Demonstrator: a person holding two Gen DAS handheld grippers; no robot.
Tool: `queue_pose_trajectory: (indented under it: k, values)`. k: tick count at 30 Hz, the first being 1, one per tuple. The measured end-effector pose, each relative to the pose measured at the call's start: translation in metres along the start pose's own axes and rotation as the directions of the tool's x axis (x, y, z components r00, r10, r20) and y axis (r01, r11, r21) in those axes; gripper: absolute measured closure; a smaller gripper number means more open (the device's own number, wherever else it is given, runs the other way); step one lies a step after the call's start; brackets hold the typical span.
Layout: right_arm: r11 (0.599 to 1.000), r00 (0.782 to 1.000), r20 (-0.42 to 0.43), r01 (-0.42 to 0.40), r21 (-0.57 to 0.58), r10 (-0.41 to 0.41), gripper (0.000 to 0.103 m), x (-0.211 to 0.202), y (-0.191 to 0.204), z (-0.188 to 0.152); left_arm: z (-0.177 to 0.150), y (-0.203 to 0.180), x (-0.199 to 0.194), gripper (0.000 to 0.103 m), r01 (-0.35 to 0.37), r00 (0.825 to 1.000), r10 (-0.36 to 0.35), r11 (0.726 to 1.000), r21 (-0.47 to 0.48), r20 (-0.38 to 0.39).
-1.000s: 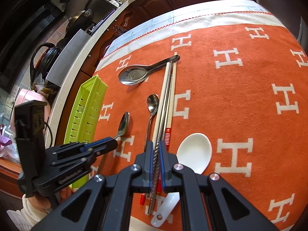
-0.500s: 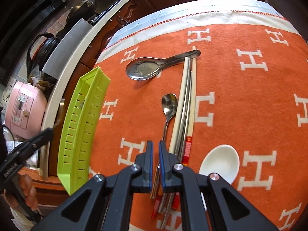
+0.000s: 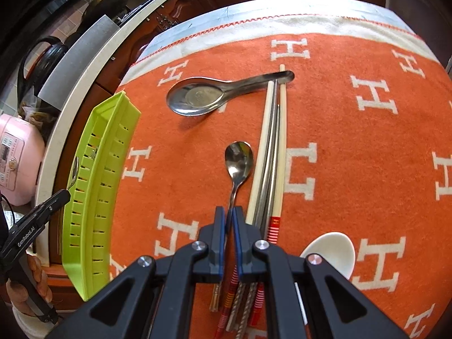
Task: Organize utensils
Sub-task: 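Carry the spoon into the green tray and open the left tool while the right tool grasps a teaspoon, then lower the held teaspoon into the green tray with the right tool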
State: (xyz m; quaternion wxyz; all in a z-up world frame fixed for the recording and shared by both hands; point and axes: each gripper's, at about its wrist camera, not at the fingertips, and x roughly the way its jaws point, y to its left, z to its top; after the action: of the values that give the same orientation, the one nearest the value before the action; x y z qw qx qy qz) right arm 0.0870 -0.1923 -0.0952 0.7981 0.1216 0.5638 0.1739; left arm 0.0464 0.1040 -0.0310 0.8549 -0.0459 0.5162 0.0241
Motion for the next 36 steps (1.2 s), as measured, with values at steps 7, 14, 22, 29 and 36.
queue_pose_trajectory:
  k: [7, 14, 22, 29, 36]
  values:
    - [0.997, 0.998, 0.007, 0.066, -0.033, -0.065, 0.096, 0.004, 0.01, 0.003, -0.003, 0.017, 0.012, 0.099, 0.012, 1.0, -0.013, 0.999, -0.046, -0.018]
    - [0.999, 1.0, -0.013, 0.006, 0.034, -0.006, 0.1, 0.003, 0.006, 0.001, -0.003, 0.015, 0.021, 0.099, 0.044, 0.999, -0.045, 0.998, -0.051, -0.028]
    - [0.986, 0.987, -0.005, -0.159, 0.058, 0.16, 0.1, -0.019, 0.024, -0.003, -0.012, 0.01, 0.031, 0.093, 0.079, 0.994, -0.082, 0.996, -0.05, -0.072]
    - [0.964, 0.964, -0.033, -0.265, 0.0, 0.265, 0.1, -0.031, 0.07, 0.001, -0.015, 0.009, 0.008, 0.07, 0.118, 0.992, -0.12, 0.992, -0.043, -0.035]
    - [0.953, 0.954, -0.072, -0.296, -0.058, 0.292, 0.1, -0.014, 0.123, 0.002, -0.019, 0.015, -0.007, 0.054, 0.107, 0.994, -0.108, 0.993, -0.047, -0.03]
